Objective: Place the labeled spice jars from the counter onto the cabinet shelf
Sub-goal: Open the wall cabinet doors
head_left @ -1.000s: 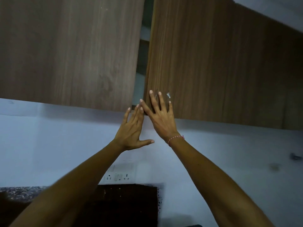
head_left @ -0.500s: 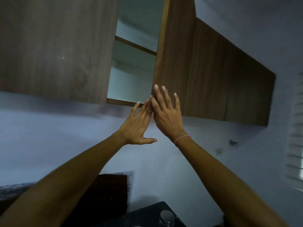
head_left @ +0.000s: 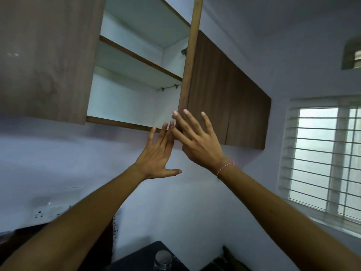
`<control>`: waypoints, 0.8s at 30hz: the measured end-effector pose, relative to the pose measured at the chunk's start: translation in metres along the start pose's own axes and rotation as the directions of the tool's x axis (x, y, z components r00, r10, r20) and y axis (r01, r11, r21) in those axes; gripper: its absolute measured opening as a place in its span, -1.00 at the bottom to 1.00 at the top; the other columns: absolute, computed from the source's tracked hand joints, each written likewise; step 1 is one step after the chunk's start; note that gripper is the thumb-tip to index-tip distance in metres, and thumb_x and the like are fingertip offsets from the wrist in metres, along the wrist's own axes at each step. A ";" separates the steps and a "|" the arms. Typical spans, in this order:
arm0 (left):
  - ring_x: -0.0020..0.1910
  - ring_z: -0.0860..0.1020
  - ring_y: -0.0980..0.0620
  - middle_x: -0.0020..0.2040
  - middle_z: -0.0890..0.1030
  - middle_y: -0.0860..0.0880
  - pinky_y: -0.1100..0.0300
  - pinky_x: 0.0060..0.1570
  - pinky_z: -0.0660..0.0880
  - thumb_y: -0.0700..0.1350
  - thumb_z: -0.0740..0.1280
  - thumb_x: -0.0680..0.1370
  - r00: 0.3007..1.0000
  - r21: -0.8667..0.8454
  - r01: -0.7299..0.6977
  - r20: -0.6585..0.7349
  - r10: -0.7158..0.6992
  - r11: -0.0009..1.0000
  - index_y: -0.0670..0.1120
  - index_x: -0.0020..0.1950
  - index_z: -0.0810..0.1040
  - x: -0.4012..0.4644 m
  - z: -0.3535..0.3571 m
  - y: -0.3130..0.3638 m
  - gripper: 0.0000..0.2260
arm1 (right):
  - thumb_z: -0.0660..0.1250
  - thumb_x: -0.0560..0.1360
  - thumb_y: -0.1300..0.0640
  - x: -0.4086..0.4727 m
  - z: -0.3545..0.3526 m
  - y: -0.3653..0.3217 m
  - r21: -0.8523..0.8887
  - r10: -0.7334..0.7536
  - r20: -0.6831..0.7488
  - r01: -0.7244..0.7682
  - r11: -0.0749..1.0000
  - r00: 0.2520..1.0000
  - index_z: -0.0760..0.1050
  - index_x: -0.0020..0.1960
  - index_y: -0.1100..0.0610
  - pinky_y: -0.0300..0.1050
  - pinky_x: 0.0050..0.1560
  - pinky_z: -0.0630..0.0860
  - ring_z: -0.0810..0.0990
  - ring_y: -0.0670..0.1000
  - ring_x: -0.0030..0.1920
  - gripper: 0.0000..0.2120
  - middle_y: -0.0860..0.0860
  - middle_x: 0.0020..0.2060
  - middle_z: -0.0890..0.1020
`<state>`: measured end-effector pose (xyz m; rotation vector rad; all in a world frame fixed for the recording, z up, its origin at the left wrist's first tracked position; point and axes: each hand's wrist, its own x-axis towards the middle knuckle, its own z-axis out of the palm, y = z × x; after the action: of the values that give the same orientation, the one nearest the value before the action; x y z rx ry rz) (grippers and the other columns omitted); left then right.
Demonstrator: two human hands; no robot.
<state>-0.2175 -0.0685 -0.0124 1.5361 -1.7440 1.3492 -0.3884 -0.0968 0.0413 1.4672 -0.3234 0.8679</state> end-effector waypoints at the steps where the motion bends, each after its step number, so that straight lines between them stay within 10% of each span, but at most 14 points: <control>1: 0.48 -0.39 -0.12 0.50 -0.30 -0.20 -0.16 0.40 -0.34 0.50 -0.02 0.35 1.000 0.003 -0.001 -0.008 0.001 1.000 -0.20 0.49 -0.33 0.000 0.000 0.000 0.03 | 0.29 0.41 0.13 0.001 0.000 0.003 -0.008 -0.019 -0.005 0.019 1.000 1.000 0.34 0.40 0.06 0.30 0.38 0.14 0.32 0.18 0.43 -0.45 0.12 0.42 0.36; 9: 0.48 -0.37 -0.14 0.49 -0.37 -0.19 -0.17 0.41 -0.31 0.49 -0.02 0.37 0.987 -0.021 -0.160 -0.037 0.159 0.987 -0.18 0.50 -0.28 0.015 -0.005 0.025 0.00 | 0.11 0.46 0.20 -0.040 0.014 0.017 0.032 0.110 -0.013 -0.110 0.993 0.994 0.18 0.43 0.12 0.17 0.46 -0.08 0.00 0.07 0.51 -0.47 0.07 0.46 0.21; 24: 0.45 -0.43 -0.12 0.49 -0.37 -0.06 -0.11 0.38 -0.46 0.45 0.09 0.36 0.968 -0.138 -0.252 -0.030 0.251 0.958 0.07 0.45 -0.44 0.092 0.032 0.109 -0.06 | 0.33 0.36 0.23 -0.148 0.022 0.098 -0.138 0.134 0.213 -0.106 0.985 0.968 0.12 0.47 0.14 0.18 0.45 -0.02 0.26 0.17 0.45 -0.26 0.16 0.43 0.33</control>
<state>-0.3357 -0.1518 0.0099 1.2601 -2.0347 1.3153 -0.5470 -0.1756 0.0154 1.4396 -0.6293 0.7660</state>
